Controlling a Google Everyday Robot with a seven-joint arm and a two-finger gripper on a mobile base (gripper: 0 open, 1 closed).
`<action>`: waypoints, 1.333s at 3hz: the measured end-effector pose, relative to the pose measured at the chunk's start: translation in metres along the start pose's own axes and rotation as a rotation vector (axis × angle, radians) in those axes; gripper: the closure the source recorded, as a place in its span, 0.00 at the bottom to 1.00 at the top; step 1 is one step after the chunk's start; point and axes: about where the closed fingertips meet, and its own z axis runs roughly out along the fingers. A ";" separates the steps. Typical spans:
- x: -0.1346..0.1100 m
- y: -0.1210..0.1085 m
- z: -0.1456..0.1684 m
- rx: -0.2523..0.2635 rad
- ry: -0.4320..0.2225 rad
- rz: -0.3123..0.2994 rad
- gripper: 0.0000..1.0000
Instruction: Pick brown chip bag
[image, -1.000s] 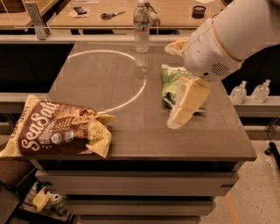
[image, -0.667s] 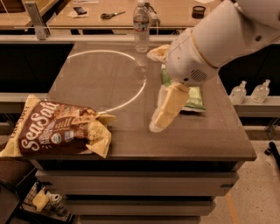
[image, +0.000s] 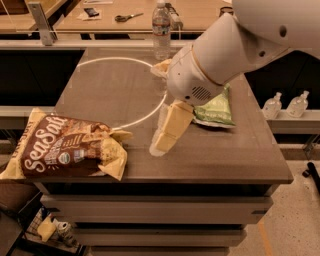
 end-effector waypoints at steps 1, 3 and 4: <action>-0.003 -0.004 0.013 -0.021 -0.013 0.007 0.00; -0.018 0.007 0.058 -0.086 -0.024 0.024 0.00; -0.023 0.016 0.083 -0.097 -0.006 0.042 0.00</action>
Offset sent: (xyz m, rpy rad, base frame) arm 0.0081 0.0558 -0.0417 0.0176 0.1059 0.0490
